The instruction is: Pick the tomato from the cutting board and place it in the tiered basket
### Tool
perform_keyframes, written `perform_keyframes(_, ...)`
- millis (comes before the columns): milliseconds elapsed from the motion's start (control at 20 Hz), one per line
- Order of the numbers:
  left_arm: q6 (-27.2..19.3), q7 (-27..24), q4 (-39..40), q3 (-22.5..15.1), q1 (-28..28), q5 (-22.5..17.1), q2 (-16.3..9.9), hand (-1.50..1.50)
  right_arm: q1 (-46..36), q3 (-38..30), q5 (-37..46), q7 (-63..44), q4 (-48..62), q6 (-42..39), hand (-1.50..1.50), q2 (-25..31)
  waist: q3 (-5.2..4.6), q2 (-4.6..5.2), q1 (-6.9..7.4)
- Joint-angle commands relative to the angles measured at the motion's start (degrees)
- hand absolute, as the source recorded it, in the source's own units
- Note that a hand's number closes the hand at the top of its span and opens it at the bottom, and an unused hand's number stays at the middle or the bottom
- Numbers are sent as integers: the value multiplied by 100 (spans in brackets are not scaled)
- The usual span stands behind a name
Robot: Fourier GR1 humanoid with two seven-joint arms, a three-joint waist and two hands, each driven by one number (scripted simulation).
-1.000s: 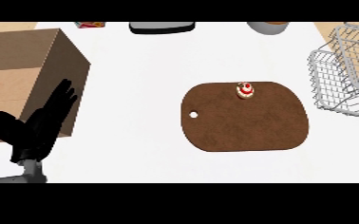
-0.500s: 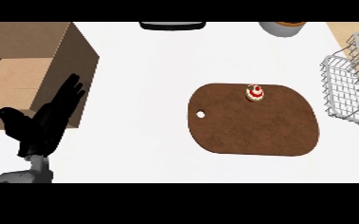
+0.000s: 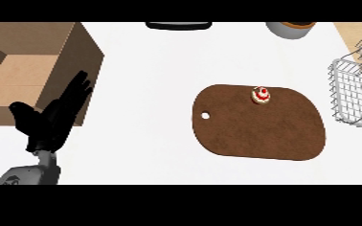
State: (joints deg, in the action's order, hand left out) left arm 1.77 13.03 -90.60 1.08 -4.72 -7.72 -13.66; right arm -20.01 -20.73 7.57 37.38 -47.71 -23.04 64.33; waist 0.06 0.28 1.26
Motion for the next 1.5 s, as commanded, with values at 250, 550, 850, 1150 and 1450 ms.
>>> perform_keyframes(250, -210, 44, 121, -95, -199, 308, 294, 0, -817, 565, 815, 283, 929, 270, 150, -470, -1, -1, -37)
perform_keyframes(550, 274, -205, 32, 309, 240, 48, -23, 0, -1482, 707, 1202, -39, 1164, 705, 150, -816, -4, -9, -28)
perform_keyframes(850, 539, 43, 113, 536, -71, -249, -168, 0, -1895, 746, 1645, 403, 2124, 1510, 150, -1183, 1, 14, 12)
perform_keyframes(1150, 480, 341, -152, 426, -35, -152, -136, 0, -2049, 226, 1178, 610, 2444, 1859, 150, -1577, 4, 7, 5)
perform_keyframes(1450, 331, -65, 78, 334, -70, 136, 153, 0, -2523, 417, 1517, 608, 2701, 1890, -150, -1485, 1, 7, -8)
